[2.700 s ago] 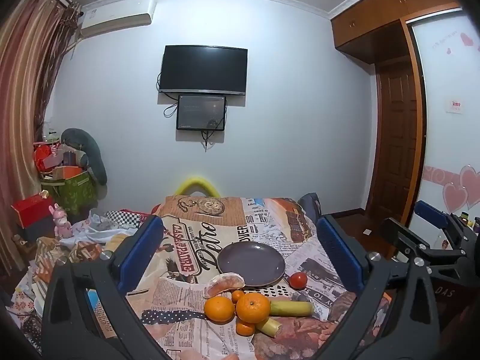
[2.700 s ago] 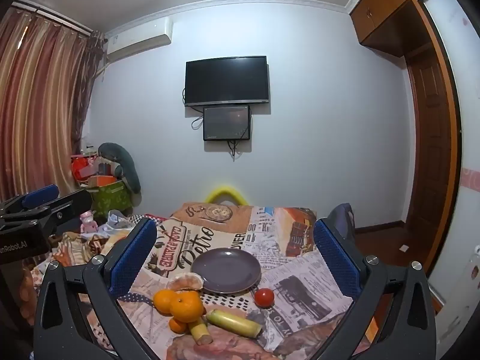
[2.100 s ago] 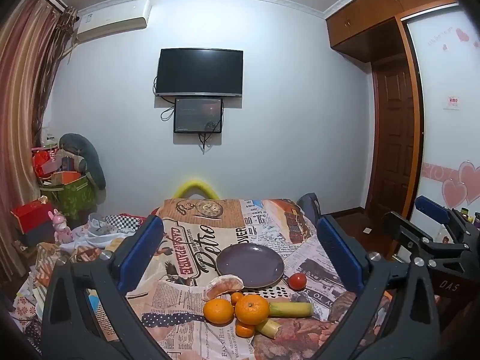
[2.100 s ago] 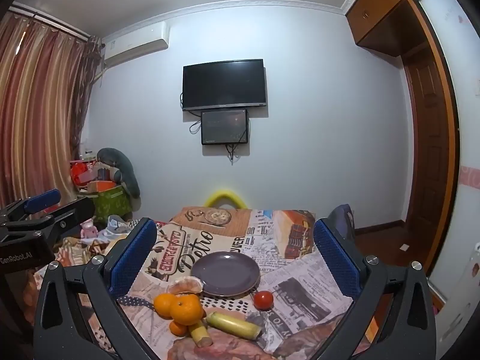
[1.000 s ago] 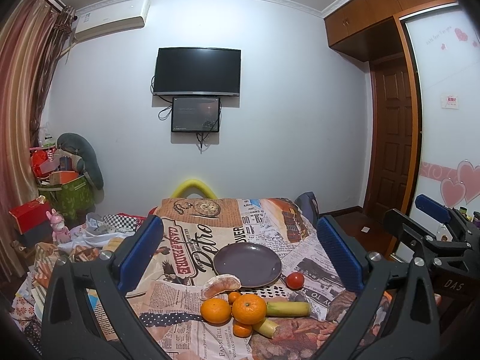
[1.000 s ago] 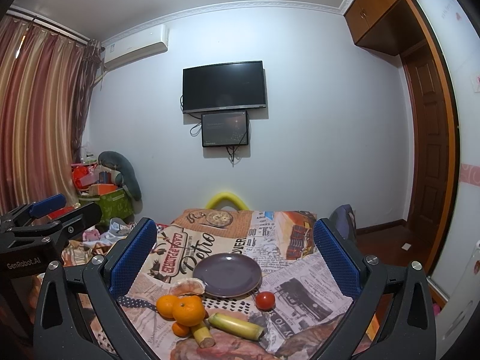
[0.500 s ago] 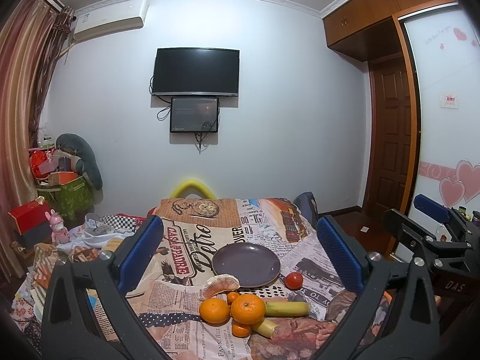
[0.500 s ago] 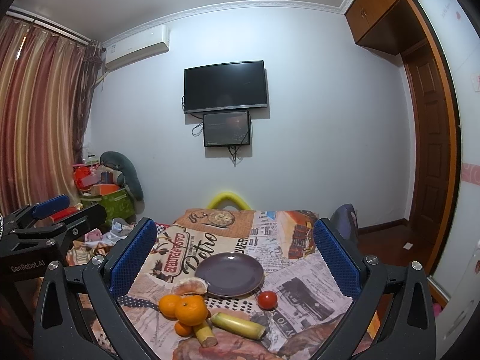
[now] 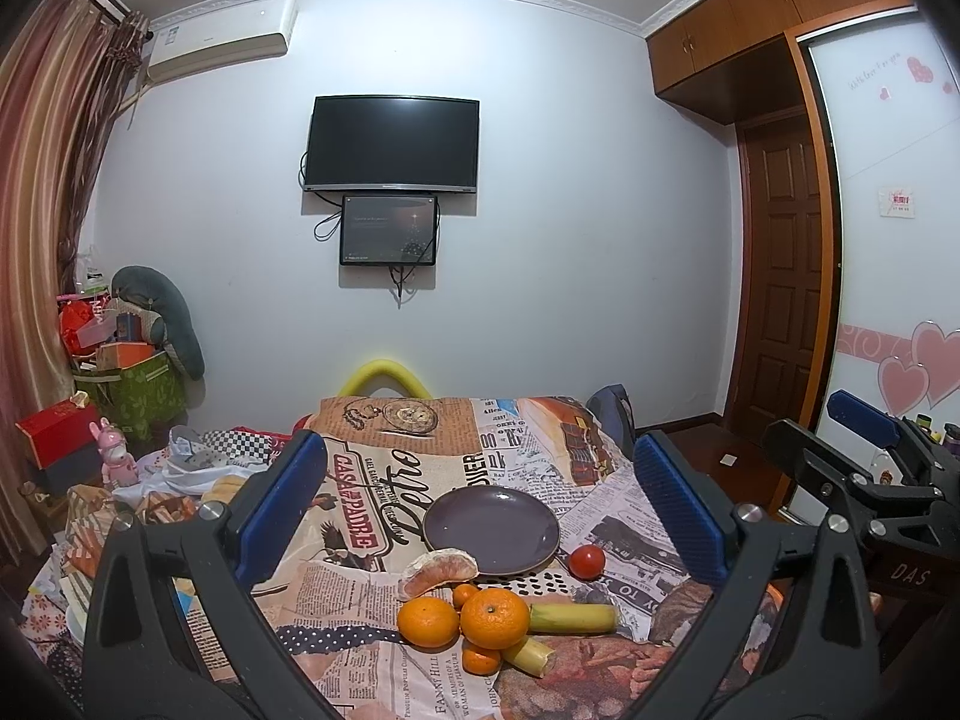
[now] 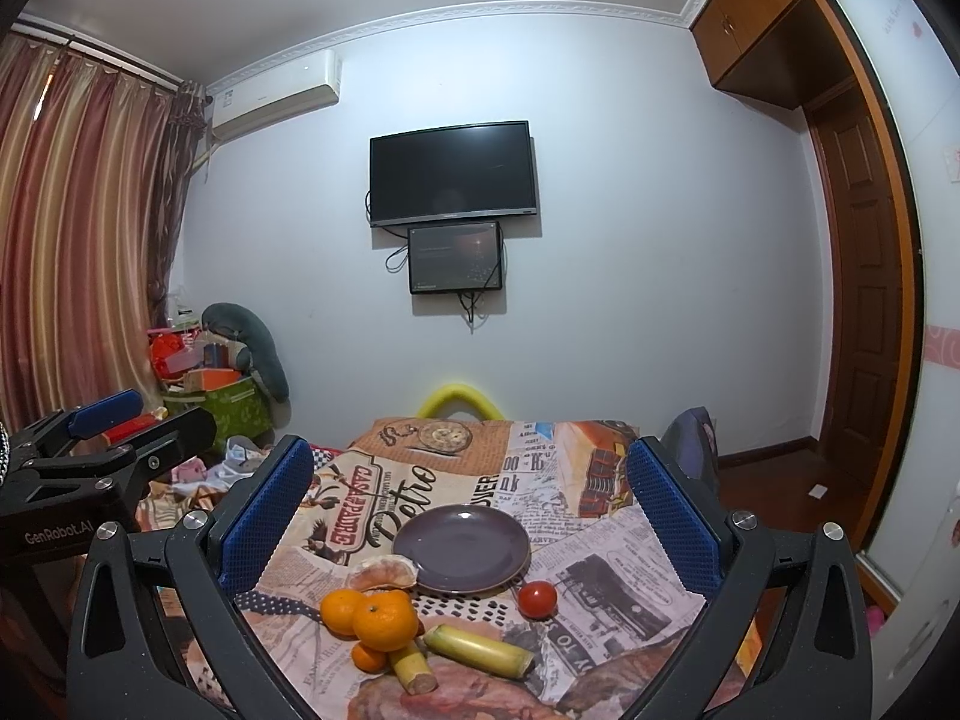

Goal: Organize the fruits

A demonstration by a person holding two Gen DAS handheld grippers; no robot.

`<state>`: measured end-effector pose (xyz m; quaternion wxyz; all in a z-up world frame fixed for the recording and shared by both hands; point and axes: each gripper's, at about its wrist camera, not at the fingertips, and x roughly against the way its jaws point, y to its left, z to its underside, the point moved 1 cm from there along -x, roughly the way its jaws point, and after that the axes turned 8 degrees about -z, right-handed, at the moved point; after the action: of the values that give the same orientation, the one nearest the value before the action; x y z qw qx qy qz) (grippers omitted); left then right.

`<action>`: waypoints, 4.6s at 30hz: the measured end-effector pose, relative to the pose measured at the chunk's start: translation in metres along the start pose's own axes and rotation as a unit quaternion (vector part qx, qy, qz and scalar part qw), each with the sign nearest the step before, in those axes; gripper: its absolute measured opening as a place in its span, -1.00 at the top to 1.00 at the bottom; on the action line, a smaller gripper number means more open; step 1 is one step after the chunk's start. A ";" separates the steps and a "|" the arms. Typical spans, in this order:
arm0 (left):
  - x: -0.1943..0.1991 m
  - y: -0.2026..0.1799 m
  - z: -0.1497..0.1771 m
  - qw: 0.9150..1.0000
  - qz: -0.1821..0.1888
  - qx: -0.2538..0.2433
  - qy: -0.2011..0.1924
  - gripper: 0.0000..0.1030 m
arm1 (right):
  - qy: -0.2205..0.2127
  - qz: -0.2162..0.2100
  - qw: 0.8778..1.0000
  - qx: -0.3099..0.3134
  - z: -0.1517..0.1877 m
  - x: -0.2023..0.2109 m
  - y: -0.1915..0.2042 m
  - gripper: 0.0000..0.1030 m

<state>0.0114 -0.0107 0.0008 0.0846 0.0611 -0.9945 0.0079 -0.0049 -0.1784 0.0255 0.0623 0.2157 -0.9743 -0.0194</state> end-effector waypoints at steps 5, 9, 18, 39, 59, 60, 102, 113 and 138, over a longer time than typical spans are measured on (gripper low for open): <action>0.000 0.000 0.000 1.000 0.001 0.000 0.000 -1.00 | 0.001 0.000 1.000 -0.001 0.000 -0.001 0.000 -1.00; -0.002 -0.001 0.001 1.000 0.002 -0.001 0.002 -1.00 | 0.001 0.000 1.000 -0.002 0.001 -0.001 0.000 -1.00; -0.040 -0.004 0.022 0.998 0.009 -0.014 0.056 -1.00 | 0.030 0.019 0.999 -0.005 0.017 -0.018 -0.014 -1.00; -0.168 -0.012 0.123 0.964 0.045 -0.030 0.261 -0.72 | 0.211 0.027 0.977 -0.030 0.095 -0.090 -0.067 -1.00; -0.224 -0.024 0.186 0.930 0.084 -0.017 0.358 -0.45 | 0.365 -0.061 0.928 -0.047 0.179 -0.163 -0.074 -0.71; -0.225 -0.026 0.187 0.929 0.088 -0.017 0.358 -0.38 | 0.370 -0.070 0.925 -0.053 0.182 -0.166 -0.074 -0.71; -0.206 0.005 0.147 0.950 0.043 -0.006 0.311 -0.32 | 0.419 -0.110 0.901 -0.010 0.186 -0.197 -0.043 0.17; -0.221 0.007 0.150 0.947 0.035 -0.008 0.319 -0.32 | 0.428 -0.115 0.896 -0.029 0.196 -0.215 -0.044 0.31; -0.266 0.004 0.092 0.968 0.021 -0.027 0.248 -0.32 | 0.291 -0.086 0.952 -0.021 0.093 -0.219 -0.054 0.32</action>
<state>0.2559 0.0231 -0.1351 0.3298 0.0343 -0.9434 -0.0019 0.2021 -0.1338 -0.0951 0.3459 0.2939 -0.8908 0.0190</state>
